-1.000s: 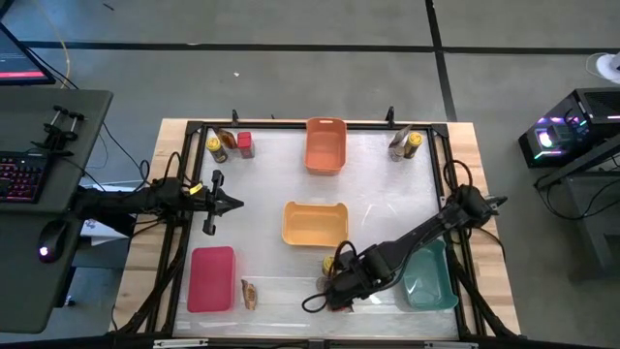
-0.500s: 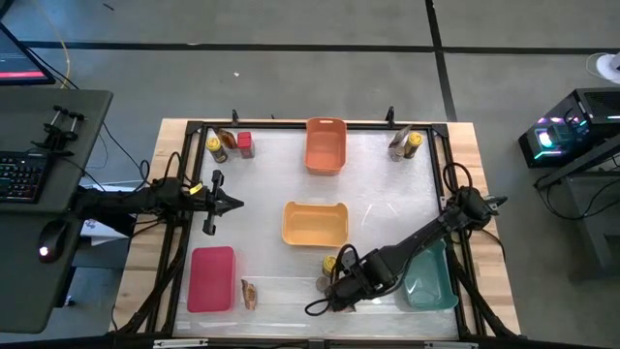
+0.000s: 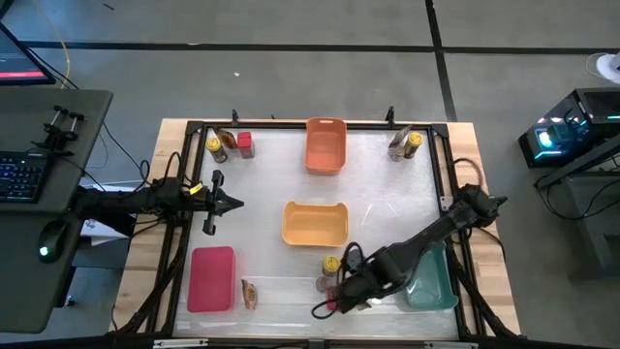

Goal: Sort spices by type
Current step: Put the bottom right orange seasoning bag into the blue bin

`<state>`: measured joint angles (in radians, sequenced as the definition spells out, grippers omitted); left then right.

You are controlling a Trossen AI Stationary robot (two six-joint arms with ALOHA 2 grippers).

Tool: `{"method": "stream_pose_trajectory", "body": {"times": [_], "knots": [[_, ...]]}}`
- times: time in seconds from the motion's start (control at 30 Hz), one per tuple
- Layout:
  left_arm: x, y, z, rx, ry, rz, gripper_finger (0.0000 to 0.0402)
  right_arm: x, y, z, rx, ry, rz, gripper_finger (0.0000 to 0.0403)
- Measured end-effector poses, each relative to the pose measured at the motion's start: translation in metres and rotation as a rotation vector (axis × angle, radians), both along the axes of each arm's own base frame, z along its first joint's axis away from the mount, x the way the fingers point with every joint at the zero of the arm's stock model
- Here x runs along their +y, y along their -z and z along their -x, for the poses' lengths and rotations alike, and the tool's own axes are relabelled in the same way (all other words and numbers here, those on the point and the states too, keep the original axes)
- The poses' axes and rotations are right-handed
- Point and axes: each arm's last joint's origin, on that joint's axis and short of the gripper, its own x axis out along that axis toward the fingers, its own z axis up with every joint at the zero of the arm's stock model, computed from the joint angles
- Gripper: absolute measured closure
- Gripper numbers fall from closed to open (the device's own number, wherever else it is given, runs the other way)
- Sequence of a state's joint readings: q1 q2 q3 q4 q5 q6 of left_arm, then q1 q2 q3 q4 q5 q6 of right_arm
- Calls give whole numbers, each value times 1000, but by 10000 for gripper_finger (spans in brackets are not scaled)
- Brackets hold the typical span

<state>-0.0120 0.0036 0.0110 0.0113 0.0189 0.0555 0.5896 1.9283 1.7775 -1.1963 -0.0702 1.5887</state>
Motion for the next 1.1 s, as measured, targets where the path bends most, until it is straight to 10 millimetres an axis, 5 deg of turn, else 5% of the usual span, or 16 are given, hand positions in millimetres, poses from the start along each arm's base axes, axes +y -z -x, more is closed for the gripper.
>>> {"method": "stream_pose_trajectory", "body": {"times": [0.23, 0.33, 0.67, 1.1], "knots": [[0, 0, 0, 0, 0, 0, 401, -18, -78, 50, -38, -107, 113, 402], [0, 0, 0, -1, 0, 0, 401, -21, -96, 73, -68, -204, 134, 402], [0, 0, 0, -1, 0, 0, 401, -14, -53, 125, 92, -322, 223, 402], [0, 0, 0, 0, 0, 0, 401, -52, -36, 169, 149, -489, 231, 403]]}}
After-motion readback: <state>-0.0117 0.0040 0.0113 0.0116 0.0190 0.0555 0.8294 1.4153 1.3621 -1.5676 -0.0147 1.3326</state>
